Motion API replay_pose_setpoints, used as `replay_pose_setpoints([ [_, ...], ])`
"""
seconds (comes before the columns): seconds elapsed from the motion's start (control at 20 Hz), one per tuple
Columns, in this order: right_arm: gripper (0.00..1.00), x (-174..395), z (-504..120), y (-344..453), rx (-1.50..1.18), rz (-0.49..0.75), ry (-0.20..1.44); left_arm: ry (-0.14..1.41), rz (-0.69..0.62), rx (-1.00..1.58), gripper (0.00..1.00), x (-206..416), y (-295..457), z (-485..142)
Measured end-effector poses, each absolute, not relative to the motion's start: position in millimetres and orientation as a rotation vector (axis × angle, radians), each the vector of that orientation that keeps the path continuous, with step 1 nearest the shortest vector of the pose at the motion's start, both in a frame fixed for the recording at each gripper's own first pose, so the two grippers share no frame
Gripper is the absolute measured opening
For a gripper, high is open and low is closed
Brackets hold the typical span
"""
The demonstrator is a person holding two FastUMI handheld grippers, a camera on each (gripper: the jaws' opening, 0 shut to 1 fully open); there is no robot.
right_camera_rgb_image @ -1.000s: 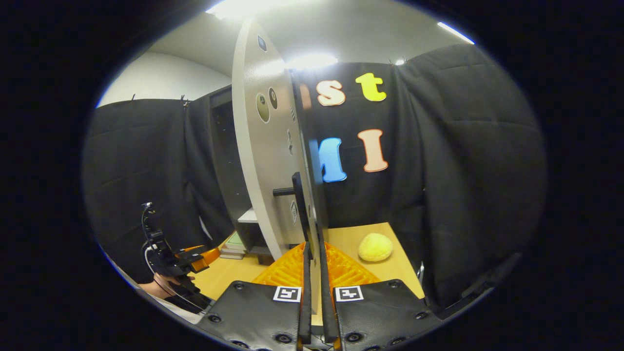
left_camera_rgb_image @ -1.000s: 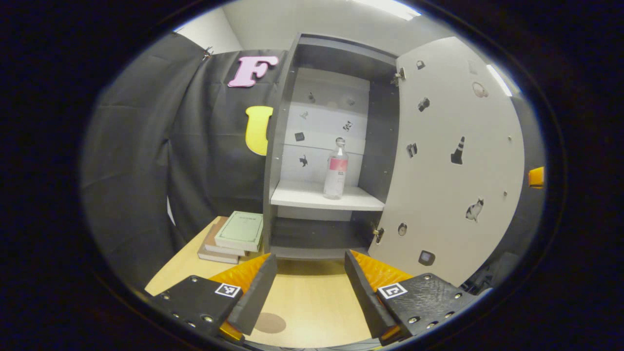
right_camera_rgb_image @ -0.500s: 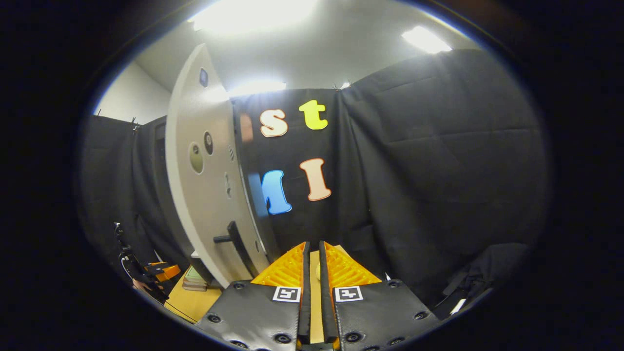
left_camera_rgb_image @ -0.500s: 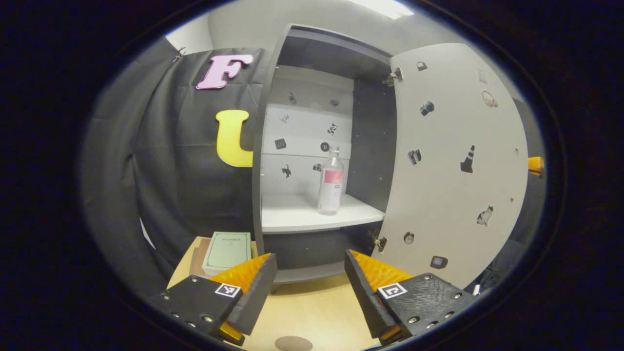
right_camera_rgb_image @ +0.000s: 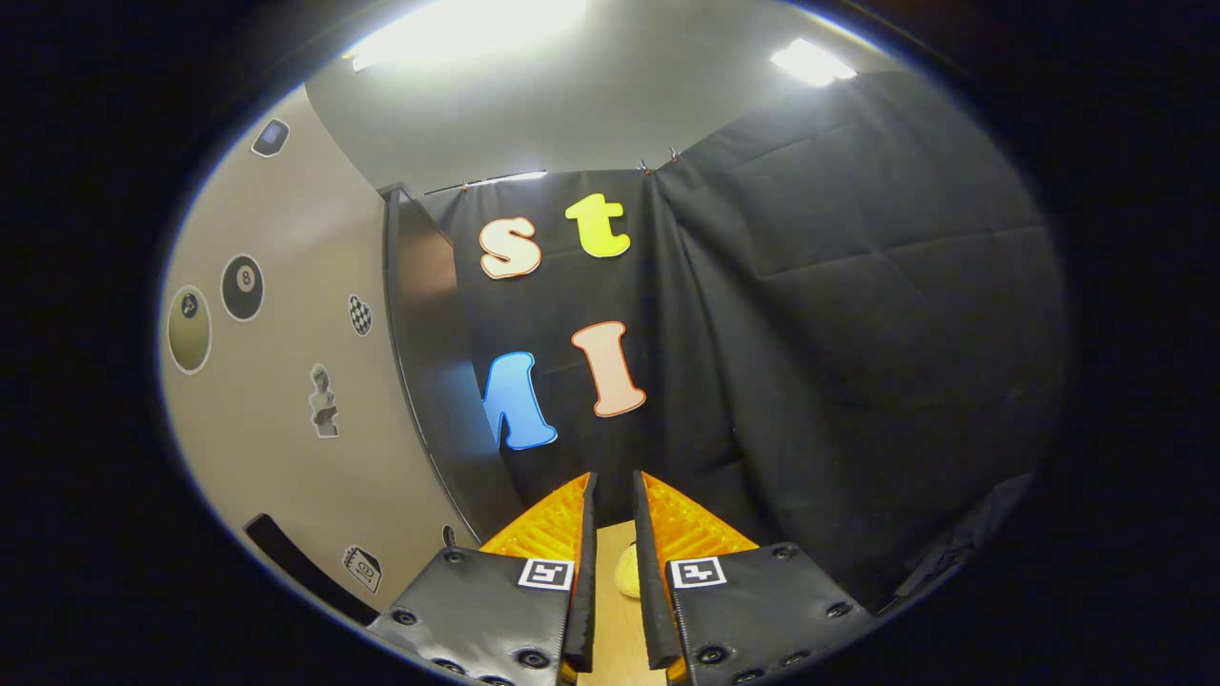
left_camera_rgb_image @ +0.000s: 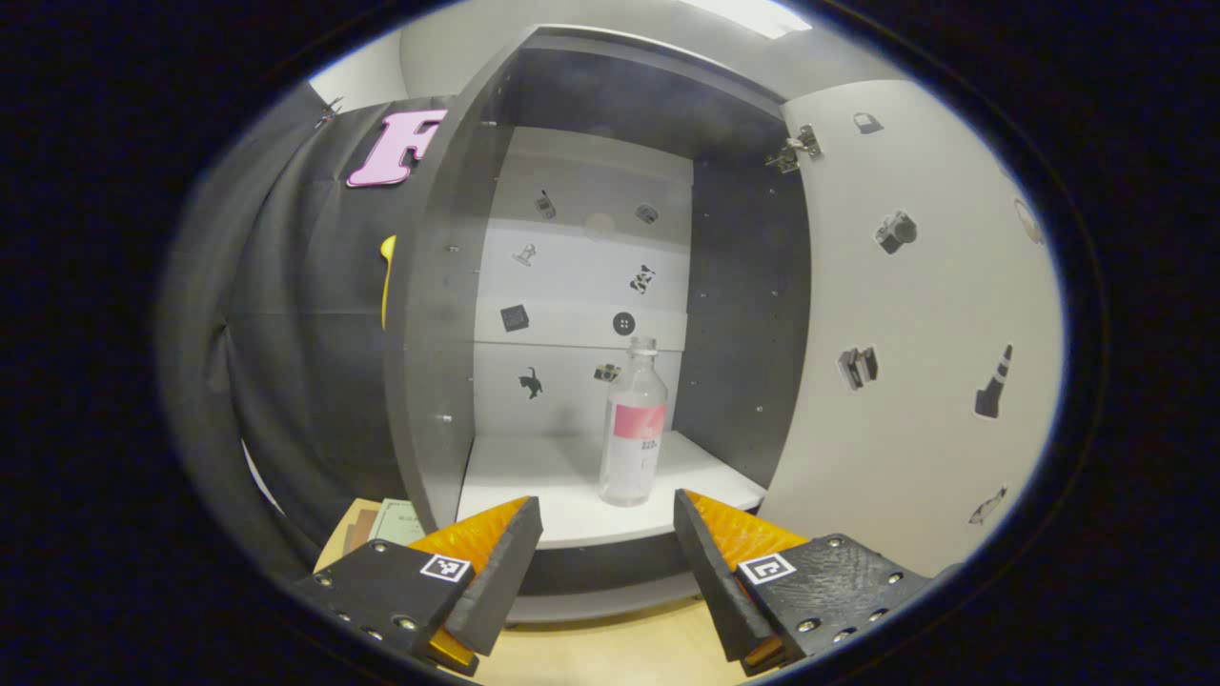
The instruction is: Open the cabinet door with the right hand, grasp the bottle in the cabinet with the left hand and place it on the coaster, then close the cabinet door with the right hand.
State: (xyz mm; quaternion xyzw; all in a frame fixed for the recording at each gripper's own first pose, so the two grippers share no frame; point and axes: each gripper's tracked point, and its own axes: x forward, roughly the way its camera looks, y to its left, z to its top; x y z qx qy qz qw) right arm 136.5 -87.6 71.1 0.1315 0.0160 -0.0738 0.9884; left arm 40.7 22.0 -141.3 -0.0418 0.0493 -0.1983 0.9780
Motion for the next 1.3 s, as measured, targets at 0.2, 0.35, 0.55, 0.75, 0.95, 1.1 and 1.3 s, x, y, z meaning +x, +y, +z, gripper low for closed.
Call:
replay_pose_setpoints([
  [0.2,0.35,171.0,52.2,-90.6,0.208,-0.114,0.095,0.076,-0.397,-0.072,0.86,59.8,12.6,-133.9],
  [0.35,0.46,185.7,43.6,-91.1,0.213,-0.097,0.11,0.063,-0.399,-0.061,0.83,81.5,1.6,-131.1],
  [0.55,0.89,198.7,29.2,-93.7,0.235,-0.103,0.12,0.046,-0.399,-0.054,0.82,103.0,-8.8,-130.4],
  [0.75,0.96,202.4,11.7,-106.8,0.218,-0.169,0.144,0.056,-0.409,-0.058,0.82,122.8,-19.9,-136.1],
  [0.95,0.93,207.7,-9.7,-107.5,0.223,-0.172,0.21,0.069,-0.423,-0.069,0.86,136.6,-31.9,-144.1],
  [1.1,0.98,204.0,-18.5,-109.2,0.256,-0.18,0.22,0.083,-0.427,-0.08,0.86,143.8,-39.7,-148.6],
  [1.3,0.98,202.6,-27.2,-110.8,0.303,-0.193,0.213,0.078,-0.425,-0.09,0.86,151.6,-42.8,-148.4],
])
